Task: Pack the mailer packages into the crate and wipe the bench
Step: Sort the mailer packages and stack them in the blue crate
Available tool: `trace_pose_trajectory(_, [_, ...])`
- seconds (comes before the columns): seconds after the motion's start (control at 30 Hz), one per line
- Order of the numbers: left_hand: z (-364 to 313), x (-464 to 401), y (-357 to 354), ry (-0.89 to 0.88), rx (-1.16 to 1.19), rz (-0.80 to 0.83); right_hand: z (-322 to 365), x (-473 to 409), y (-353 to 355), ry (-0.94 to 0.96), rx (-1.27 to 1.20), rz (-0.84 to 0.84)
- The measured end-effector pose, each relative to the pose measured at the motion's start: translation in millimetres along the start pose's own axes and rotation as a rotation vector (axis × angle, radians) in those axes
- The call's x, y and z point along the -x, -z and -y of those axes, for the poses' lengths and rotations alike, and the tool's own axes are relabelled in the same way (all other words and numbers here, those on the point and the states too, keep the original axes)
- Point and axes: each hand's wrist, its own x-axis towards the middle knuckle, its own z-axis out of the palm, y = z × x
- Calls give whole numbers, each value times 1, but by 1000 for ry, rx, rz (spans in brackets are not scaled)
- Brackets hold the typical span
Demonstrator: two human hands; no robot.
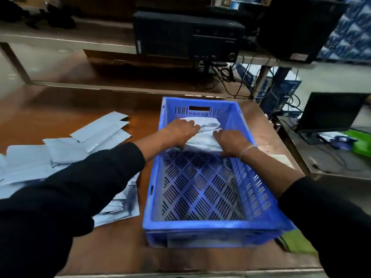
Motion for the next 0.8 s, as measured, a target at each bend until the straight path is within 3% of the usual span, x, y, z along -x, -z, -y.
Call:
trace_pose_trajectory(0.17, [-11, -17, -27, -48, 28, 323, 18, -15, -31, -78, -223, 236])
trace_pose_trajectory(0.33, [-20, -24, -48, 109, 239, 523, 17, -14, -44, -112, -370, 403])
trace_pose_trajectory(0.57, [-21, -35, -61, 119, 225, 390, 19, -23, -54, -199, -399, 176])
trace_pose_trajectory(0.8, [-13, -24, -46, 110, 363, 377, 14, -28, -23, -187, -367, 305])
